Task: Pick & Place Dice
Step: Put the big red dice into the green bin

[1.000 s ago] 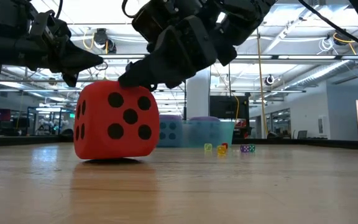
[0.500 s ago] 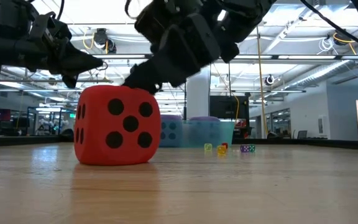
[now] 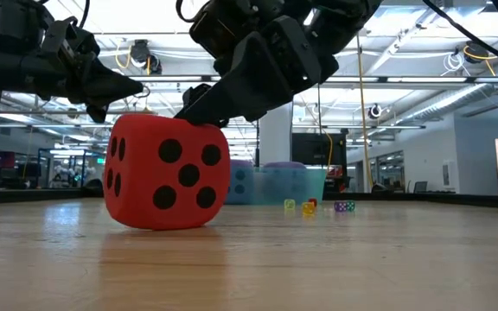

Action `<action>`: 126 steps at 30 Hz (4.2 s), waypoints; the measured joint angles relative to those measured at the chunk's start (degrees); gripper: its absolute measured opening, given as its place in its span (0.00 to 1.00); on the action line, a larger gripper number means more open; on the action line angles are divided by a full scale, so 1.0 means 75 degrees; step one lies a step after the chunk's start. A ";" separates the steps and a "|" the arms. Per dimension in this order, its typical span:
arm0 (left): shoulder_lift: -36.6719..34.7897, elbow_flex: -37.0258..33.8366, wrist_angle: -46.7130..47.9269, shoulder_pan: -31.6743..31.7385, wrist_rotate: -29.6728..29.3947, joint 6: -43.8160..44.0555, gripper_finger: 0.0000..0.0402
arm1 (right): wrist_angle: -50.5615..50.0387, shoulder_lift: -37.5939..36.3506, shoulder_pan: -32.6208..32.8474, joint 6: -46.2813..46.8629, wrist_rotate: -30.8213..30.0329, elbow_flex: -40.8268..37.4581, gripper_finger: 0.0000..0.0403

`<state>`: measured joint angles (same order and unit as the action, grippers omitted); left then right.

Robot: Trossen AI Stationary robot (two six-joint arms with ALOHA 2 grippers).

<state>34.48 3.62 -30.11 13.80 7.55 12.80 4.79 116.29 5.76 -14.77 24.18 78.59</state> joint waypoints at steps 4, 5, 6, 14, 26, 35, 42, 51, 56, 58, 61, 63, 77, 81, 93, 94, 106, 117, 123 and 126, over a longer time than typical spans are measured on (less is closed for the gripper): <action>0.0000 0.0000 0.0000 -0.0002 0.0000 0.0003 0.01 | 0.0020 0.0000 -0.0012 0.0191 -0.0014 0.0000 0.99; 0.0000 0.0000 0.0003 -0.0002 0.0000 0.0003 0.01 | 0.0061 0.0000 -0.0038 0.0310 -0.0074 0.0000 0.99; 0.0000 0.0000 0.0006 -0.0002 0.0003 0.0012 0.01 | 0.0076 0.0000 -0.0057 0.0468 -0.0194 0.0000 0.99; 0.0000 0.0000 0.0288 -0.0008 0.0605 0.0419 0.04 | -0.0263 0.0000 -0.0429 0.0736 -0.1158 0.0003 0.99; 0.0000 0.0000 0.0458 -0.0159 0.0512 0.0519 0.05 | -0.0360 -0.0003 -0.1013 0.1242 -0.1822 0.0006 0.99; 0.0002 0.0003 0.0991 -0.0159 0.0317 0.0573 0.03 | -0.0556 -0.0003 -0.1295 0.1761 -0.1718 0.0006 0.99; 0.0003 0.0000 0.1008 -0.0161 0.0103 0.1010 0.01 | -0.0463 0.0006 -0.1323 0.1286 -0.1259 0.0000 0.99; 0.0003 0.0085 0.1134 -0.0658 0.0150 0.0956 0.01 | -0.0361 -0.0055 -0.1464 0.1118 -0.1263 -0.0014 0.99; 0.0082 0.0307 0.1603 -0.0878 -0.0351 0.0743 0.01 | -0.0174 -0.0143 -0.1562 0.1085 -0.2212 -0.0023 0.99; 0.0261 0.0310 0.1665 -0.0950 -0.0416 0.0726 0.01 | -0.0383 -0.0297 -0.1568 0.1075 -0.2476 -0.0023 0.99; 0.0602 0.0315 0.1646 -0.1037 -0.0436 0.0655 0.01 | -0.0596 -0.0415 -0.1576 0.1140 -0.2840 -0.0023 0.99; 0.0879 0.0318 0.1658 -0.1060 -0.0495 0.0594 0.01 | -0.0862 -0.0593 -0.1582 0.1190 -0.2858 -0.0023 0.99; 0.2266 0.0323 0.1301 -0.1072 -0.0816 0.0563 0.01 | -0.1399 -0.1201 -0.1408 0.0871 -0.1025 -0.0029 0.99; 0.2583 0.0351 0.0887 -0.1072 -0.0559 0.0562 0.01 | -0.1082 -0.1199 -0.1264 0.1384 -0.1046 -0.0026 0.99; 0.4442 0.1471 0.0851 -0.1159 -0.0216 0.0223 0.00 | -0.1381 -0.1134 -0.0968 0.1741 -0.2455 -0.0017 0.99; 0.4604 0.1585 0.0851 -0.1159 -0.0216 0.0178 0.01 | -0.1383 -0.1134 -0.0969 0.1703 -0.2492 -0.0017 0.99; 0.5854 0.2409 0.0848 -0.1159 -0.0160 0.0046 0.03 | -0.2263 -0.1134 -0.1321 0.0998 -0.2611 -0.0015 0.99; 0.5858 0.2602 0.0783 -0.1161 -0.0197 0.0050 0.02 | -0.2181 -0.1134 -0.1411 -0.0310 -0.2338 -0.0015 0.99; 0.5858 0.2602 0.0733 -0.1164 -0.0326 0.0056 0.02 | -0.2164 -0.1134 -0.1408 -0.0391 -0.2199 -0.0015 0.99; 0.5858 0.2602 0.0604 -0.1162 -0.0476 0.0154 0.01 | -0.2164 -0.1134 -0.1424 -0.0402 -0.2212 -0.0015 0.99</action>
<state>78.41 23.14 -25.58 5.08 3.98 13.95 -11.44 107.79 -4.92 -17.78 7.60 78.48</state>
